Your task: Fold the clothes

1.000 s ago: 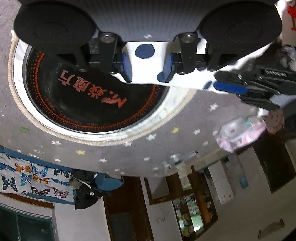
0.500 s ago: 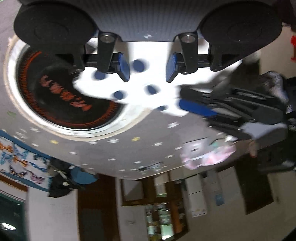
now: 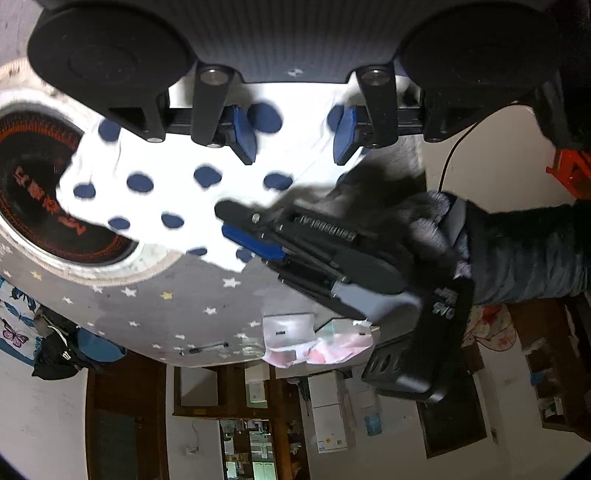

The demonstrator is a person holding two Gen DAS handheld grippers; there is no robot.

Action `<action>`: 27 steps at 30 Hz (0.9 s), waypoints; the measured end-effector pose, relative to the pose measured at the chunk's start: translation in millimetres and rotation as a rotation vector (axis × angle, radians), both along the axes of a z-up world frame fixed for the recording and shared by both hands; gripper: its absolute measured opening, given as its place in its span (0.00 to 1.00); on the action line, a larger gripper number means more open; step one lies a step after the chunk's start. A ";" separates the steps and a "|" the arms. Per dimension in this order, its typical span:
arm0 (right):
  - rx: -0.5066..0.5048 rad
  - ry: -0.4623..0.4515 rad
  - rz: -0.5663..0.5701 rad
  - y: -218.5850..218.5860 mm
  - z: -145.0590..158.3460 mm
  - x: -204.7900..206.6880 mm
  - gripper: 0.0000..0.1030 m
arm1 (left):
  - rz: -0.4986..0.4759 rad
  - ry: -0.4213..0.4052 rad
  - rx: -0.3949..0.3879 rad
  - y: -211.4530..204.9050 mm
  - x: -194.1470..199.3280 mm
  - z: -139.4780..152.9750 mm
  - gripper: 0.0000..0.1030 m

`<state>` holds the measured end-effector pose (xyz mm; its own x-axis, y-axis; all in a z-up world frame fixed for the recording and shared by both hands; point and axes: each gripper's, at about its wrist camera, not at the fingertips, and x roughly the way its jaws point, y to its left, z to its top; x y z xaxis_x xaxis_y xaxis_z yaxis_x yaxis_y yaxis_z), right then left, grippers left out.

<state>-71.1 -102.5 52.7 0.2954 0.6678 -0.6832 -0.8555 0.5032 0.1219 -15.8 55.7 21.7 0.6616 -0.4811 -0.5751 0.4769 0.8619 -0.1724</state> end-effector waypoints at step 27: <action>0.102 0.059 -0.279 -84.5 10.7 -23.9 0.49 | 0.012 -0.001 -0.049 -1.1 -28.6 17.5 0.32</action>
